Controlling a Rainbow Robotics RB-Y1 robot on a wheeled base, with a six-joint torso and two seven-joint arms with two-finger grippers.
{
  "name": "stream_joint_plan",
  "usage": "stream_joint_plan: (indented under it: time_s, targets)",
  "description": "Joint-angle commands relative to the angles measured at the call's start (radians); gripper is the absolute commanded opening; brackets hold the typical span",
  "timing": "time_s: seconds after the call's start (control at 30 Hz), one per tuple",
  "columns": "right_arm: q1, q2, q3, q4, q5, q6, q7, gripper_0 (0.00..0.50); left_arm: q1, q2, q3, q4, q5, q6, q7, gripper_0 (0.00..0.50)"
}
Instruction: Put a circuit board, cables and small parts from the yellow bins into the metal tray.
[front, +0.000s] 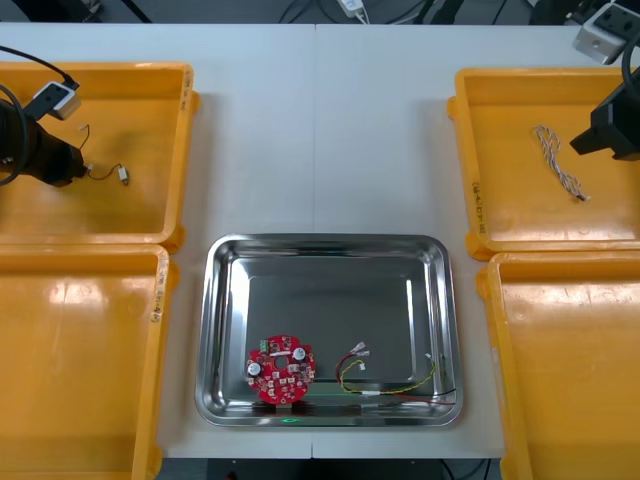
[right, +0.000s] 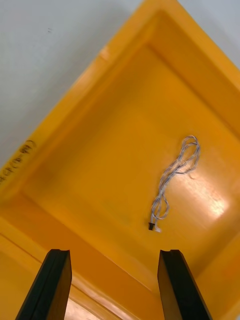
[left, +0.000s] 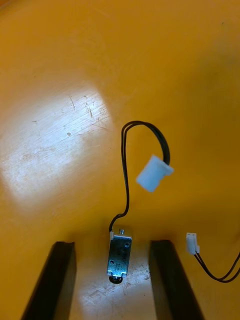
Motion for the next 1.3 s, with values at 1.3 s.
stream_joint_plan:
  time_s: [1.3]
  targets:
    - [-0.158,0.033,-0.101,0.555,0.22,-0.315,0.127,0.5,0.005,0.133,0.05,-0.5,-0.007,0.518,0.347,0.0]
